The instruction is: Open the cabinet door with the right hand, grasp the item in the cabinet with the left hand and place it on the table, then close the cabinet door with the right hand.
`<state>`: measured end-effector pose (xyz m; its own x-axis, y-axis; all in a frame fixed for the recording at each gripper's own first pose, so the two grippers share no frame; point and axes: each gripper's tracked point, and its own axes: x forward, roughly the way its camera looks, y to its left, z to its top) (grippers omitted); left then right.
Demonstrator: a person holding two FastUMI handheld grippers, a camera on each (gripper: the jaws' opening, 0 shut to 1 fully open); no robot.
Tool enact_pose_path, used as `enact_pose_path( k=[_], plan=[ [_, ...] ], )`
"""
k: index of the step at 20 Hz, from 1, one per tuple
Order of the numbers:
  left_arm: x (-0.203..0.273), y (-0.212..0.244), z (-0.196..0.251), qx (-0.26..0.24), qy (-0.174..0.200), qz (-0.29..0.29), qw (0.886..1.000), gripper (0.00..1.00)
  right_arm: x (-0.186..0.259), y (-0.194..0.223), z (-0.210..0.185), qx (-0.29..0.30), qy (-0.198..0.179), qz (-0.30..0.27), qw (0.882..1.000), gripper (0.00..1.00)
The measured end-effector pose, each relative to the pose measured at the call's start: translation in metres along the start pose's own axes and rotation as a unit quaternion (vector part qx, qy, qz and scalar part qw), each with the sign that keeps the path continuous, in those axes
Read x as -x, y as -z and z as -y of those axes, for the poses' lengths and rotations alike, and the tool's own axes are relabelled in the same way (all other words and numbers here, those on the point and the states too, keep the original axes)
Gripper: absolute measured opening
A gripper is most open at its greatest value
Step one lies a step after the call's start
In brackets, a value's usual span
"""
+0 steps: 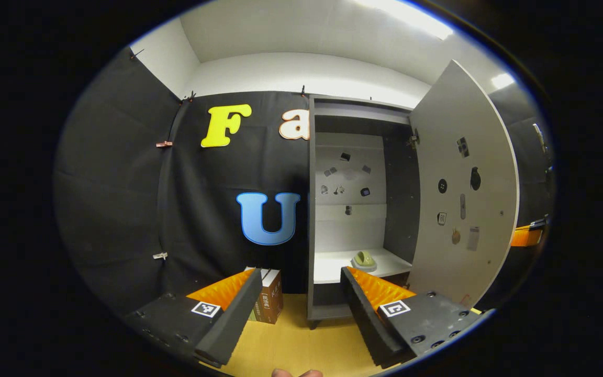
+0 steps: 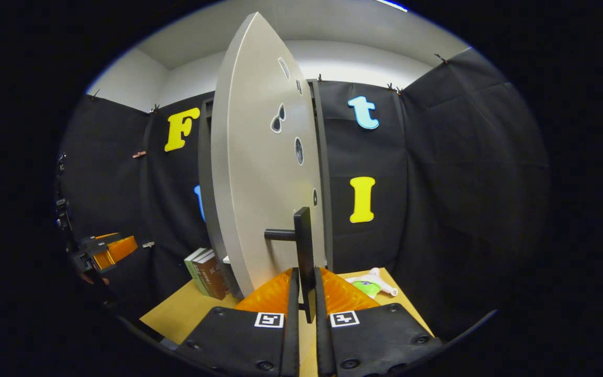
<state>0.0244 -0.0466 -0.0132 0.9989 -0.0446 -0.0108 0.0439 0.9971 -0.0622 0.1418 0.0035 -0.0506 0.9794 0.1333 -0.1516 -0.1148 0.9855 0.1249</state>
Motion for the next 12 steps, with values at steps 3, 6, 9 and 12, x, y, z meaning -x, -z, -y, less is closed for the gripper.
enact_pose_path(
  k=[3, 6, 9, 12],
  plan=[
    [-0.007, 0.004, 0.009, 0.001, 0.001, -0.009, 1.000, 0.95, 0.002, -0.005, 0.020, 0.009, 0.017, 0.006, 1.000, 0.15],
    [-0.013, 0.005, 0.018, 0.004, 0.002, -0.015, 1.000, 0.94, 0.003, -0.007, 0.033, 0.010, 0.021, 0.010, 1.000, 0.07],
    [-0.020, 0.004, 0.032, 0.005, 0.007, -0.018, 1.000, 0.95, 0.004, -0.009, 0.046, 0.011, 0.028, 0.010, 0.999, 0.15],
    [-0.031, 0.006, 0.045, 0.007, 0.013, -0.024, 1.000, 0.94, 0.006, -0.013, 0.053, 0.005, 0.031, 0.015, 0.999, 0.16]
  ],
)
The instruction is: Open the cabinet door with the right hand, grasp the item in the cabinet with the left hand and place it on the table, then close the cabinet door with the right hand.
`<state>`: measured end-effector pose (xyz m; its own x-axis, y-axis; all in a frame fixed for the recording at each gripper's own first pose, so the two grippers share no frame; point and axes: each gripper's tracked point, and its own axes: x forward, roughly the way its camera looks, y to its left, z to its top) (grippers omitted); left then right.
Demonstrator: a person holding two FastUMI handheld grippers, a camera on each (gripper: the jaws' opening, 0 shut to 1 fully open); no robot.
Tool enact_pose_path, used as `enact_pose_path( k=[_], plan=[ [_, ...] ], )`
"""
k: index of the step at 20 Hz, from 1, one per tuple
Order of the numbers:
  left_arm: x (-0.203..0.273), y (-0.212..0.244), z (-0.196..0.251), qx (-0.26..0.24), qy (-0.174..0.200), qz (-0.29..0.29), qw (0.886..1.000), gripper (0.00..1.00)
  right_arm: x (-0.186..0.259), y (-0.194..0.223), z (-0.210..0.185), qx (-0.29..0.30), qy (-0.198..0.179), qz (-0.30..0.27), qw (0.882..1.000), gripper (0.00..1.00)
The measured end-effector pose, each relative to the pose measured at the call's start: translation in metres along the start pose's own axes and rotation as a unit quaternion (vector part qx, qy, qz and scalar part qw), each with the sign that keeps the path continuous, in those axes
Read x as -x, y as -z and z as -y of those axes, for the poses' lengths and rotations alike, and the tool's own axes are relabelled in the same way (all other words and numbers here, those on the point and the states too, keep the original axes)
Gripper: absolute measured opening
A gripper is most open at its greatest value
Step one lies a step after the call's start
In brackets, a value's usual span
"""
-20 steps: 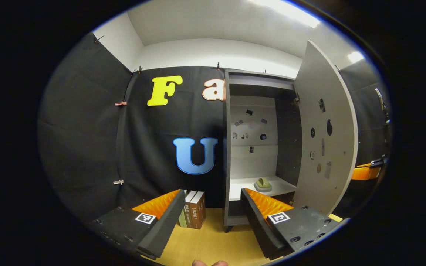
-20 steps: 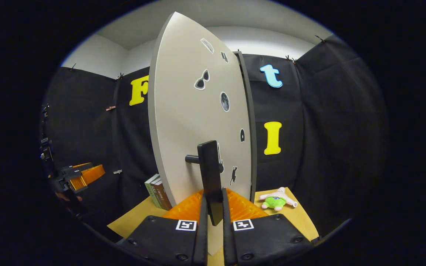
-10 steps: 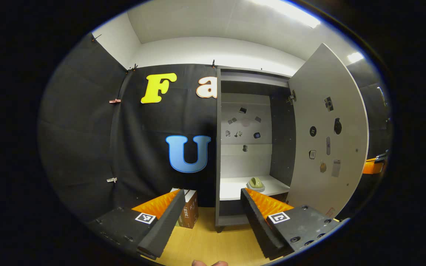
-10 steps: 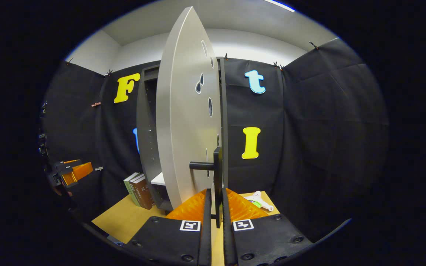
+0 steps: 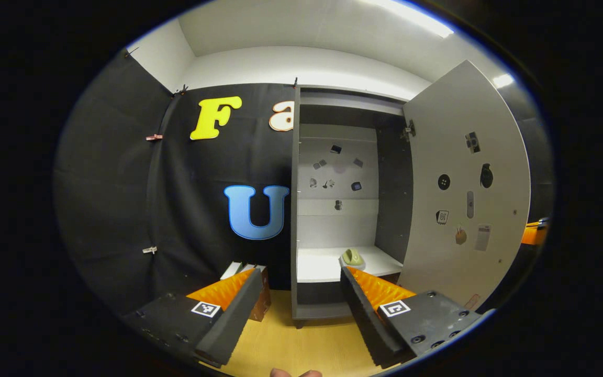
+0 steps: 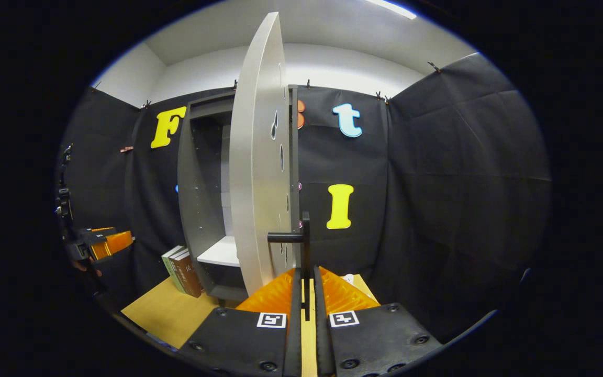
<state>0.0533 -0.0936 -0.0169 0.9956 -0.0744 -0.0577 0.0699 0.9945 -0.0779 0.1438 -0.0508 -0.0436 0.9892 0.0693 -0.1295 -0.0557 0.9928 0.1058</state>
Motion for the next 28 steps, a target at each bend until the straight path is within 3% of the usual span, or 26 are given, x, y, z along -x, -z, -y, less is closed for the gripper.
enact_pose_path(
  k=[7, 9, 10, 14, 16, 20, 24, 28],
  plan=[
    [-0.028, -0.001, 0.046, 0.013, 0.044, -0.015, 0.999, 0.95, 0.011, -0.019, 0.004, 0.007, -0.017, 0.019, 1.000, 0.16],
    [-0.038, -0.002, 0.057, 0.009, 0.051, -0.020, 0.998, 0.94, 0.020, -0.022, 0.018, 0.005, -0.006, 0.023, 1.000, 0.22],
    [-0.044, -0.003, 0.064, 0.004, 0.056, -0.021, 0.998, 0.95, 0.024, -0.026, 0.029, 0.002, 0.006, 0.028, 1.000, 0.30],
    [-0.076, -0.005, 0.091, -0.017, 0.080, -0.023, 0.996, 0.95, 0.024, -0.020, 0.077, -0.005, 0.061, 0.033, 0.998, 0.96],
    [-0.093, -0.003, 0.102, -0.017, 0.086, -0.028, 0.996, 0.92, 0.021, -0.010, 0.089, -0.006, 0.076, 0.025, 0.997, 1.00],
    [-0.148, -0.002, 0.124, -0.035, 0.103, -0.034, 0.993, 0.93, 0.024, -0.004, 0.110, 0.003, 0.088, 0.023, 0.996, 0.98],
    [-0.211, 0.010, 0.141, -0.049, 0.111, -0.060, 0.991, 0.92, 0.021, 0.002, 0.145, 0.032, 0.118, 0.023, 0.992, 0.98],
    [-0.269, 0.030, 0.154, -0.056, 0.116, -0.101, 0.987, 0.92, 0.021, 0.007, 0.173, 0.018, 0.136, 0.022, 0.990, 0.98]
  ],
)
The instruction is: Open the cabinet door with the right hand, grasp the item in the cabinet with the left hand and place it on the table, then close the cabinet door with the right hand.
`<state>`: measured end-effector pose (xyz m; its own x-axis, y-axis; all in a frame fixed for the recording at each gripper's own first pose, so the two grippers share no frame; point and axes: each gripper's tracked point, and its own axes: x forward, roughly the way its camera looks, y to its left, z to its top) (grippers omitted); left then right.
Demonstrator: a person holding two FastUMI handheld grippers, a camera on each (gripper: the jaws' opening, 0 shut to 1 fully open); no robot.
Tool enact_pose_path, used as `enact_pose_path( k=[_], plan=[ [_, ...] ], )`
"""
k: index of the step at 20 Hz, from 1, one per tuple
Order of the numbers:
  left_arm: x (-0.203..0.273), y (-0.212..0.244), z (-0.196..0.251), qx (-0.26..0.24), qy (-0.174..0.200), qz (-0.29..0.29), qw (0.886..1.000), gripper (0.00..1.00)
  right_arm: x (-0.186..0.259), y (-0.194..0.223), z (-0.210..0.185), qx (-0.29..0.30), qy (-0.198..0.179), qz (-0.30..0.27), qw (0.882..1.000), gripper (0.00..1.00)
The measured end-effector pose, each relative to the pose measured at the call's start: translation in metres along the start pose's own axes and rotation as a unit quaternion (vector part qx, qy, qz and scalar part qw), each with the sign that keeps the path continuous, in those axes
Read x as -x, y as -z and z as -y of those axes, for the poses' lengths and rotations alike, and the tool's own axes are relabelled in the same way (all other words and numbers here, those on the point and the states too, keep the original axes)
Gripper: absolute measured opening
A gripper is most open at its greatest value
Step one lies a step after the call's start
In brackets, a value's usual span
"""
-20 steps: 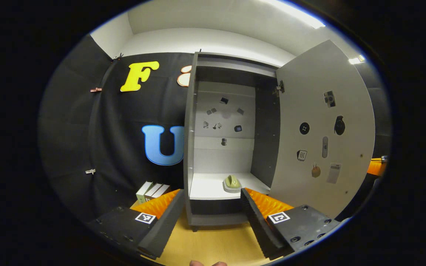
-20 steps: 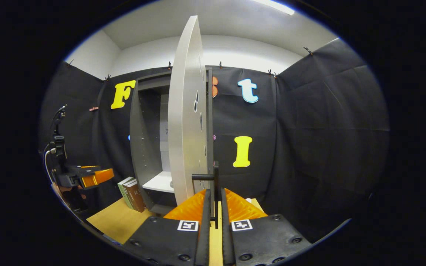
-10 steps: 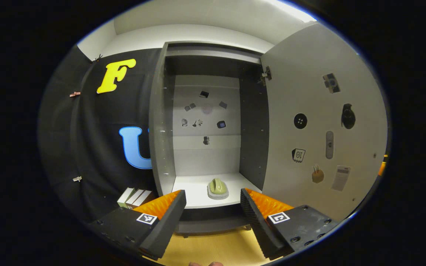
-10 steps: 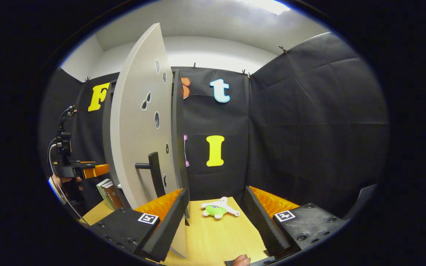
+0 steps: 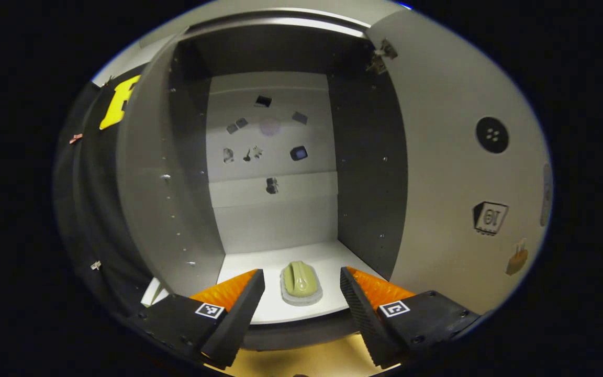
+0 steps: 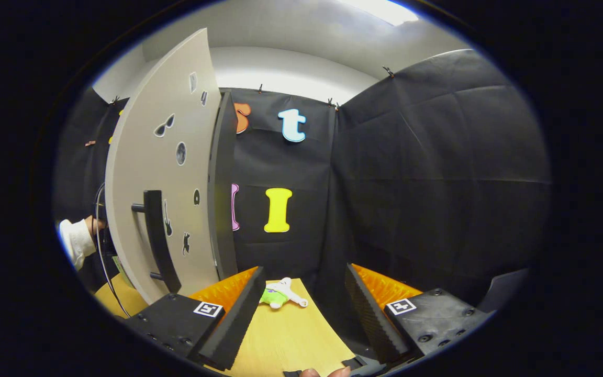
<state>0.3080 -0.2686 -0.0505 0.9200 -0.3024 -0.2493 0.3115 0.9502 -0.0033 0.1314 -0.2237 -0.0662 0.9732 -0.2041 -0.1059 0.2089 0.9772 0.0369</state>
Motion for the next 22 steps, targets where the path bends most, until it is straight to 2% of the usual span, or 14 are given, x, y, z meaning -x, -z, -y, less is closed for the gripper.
enact_pose_path(
  k=[6, 9, 14, 16, 17, 18, 21, 22],
  plan=[
    [-0.073, 0.011, -0.009, -0.003, -0.003, -0.052, 0.999, 0.84, -0.011, 0.011, 0.045, 0.002, 0.031, -0.010, 0.999, 0.98],
    [-0.101, 0.026, -0.009, 0.004, -0.002, -0.083, 0.997, 0.69, -0.017, 0.013, 0.060, -0.002, 0.042, -0.011, 0.999, 0.97],
    [-0.133, 0.053, -0.013, -0.014, -0.012, -0.128, 0.992, 0.61, -0.026, 0.018, 0.072, -0.004, 0.047, -0.013, 0.999, 0.98],
    [-0.141, 0.062, -0.015, -0.018, -0.017, -0.142, 0.990, 0.53, -0.030, 0.018, 0.073, -0.008, 0.047, -0.014, 0.999, 0.98],
    [-0.145, 0.066, -0.015, -0.020, -0.016, -0.148, 0.989, 0.46, -0.031, 0.018, 0.075, -0.009, 0.048, -0.013, 0.999, 0.97],
    [-0.147, 0.071, -0.015, -0.020, -0.015, -0.155, 0.988, 0.49, -0.031, 0.019, 0.077, -0.009, 0.049, -0.013, 0.999, 0.98],
    [-0.153, 0.078, -0.016, -0.007, -0.018, -0.162, 0.987, 0.43, -0.032, 0.021, 0.079, -0.011, 0.050, -0.015, 0.999, 0.98],
    [-0.154, 0.079, -0.018, -0.011, -0.025, -0.163, 0.986, 0.34, -0.033, 0.021, 0.079, -0.012, 0.050, -0.015, 0.999, 0.98]
  ],
)
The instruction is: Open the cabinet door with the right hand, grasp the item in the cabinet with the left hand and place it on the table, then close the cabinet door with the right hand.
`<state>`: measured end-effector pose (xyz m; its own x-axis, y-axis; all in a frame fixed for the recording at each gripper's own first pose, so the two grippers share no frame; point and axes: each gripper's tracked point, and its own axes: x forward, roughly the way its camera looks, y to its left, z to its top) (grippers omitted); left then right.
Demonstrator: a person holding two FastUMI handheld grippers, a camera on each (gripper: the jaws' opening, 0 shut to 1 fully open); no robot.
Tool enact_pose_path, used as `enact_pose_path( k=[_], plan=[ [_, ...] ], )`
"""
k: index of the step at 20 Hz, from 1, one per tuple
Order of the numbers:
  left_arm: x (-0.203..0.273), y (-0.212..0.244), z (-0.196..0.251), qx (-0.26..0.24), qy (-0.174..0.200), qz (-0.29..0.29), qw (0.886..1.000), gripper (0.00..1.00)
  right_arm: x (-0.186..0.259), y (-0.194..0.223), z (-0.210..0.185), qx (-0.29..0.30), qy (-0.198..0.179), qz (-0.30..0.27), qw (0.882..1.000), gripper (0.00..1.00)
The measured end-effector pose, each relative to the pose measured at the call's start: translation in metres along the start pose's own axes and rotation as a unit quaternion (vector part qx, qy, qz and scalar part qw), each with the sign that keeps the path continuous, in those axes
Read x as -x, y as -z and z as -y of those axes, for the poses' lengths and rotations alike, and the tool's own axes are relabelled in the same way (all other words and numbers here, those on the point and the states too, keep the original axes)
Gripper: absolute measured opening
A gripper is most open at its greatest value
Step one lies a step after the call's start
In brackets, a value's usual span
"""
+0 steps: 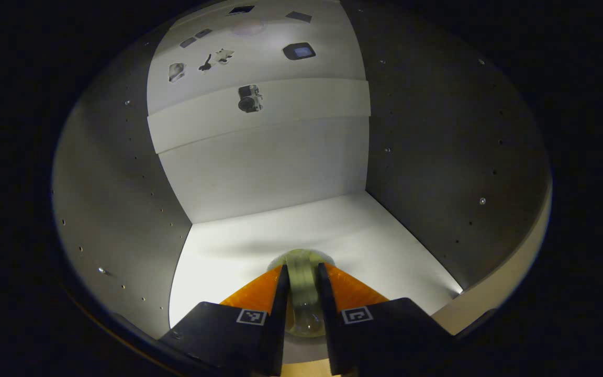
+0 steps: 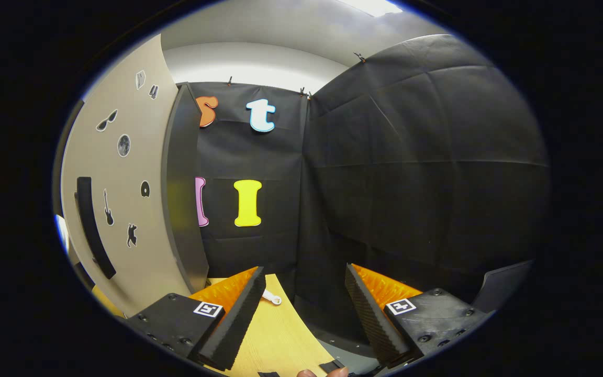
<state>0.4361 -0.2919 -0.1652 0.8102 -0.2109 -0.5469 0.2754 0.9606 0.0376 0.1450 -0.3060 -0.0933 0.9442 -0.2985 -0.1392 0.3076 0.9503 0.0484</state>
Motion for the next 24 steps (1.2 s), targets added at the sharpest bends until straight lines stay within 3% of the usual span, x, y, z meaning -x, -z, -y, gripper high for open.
enact_pose_path(
  k=[5, 14, 24],
  plan=[
    [0.011, -0.003, -0.004, 0.001, -0.012, 0.005, 1.000, 0.22, 0.004, -0.002, 0.003, -0.003, 0.003, 0.004, 1.000, 0.98],
    [0.096, -0.004, -0.015, 0.011, 0.004, 0.063, 0.998, 0.22, 0.022, -0.017, -0.038, -0.019, -0.023, 0.019, 0.999, 0.98],
    [0.203, 0.080, -0.020, 0.030, 0.006, 0.109, 0.994, 0.21, 0.038, -0.038, -0.101, 0.003, -0.045, 0.052, 0.998, 0.98]
  ],
)
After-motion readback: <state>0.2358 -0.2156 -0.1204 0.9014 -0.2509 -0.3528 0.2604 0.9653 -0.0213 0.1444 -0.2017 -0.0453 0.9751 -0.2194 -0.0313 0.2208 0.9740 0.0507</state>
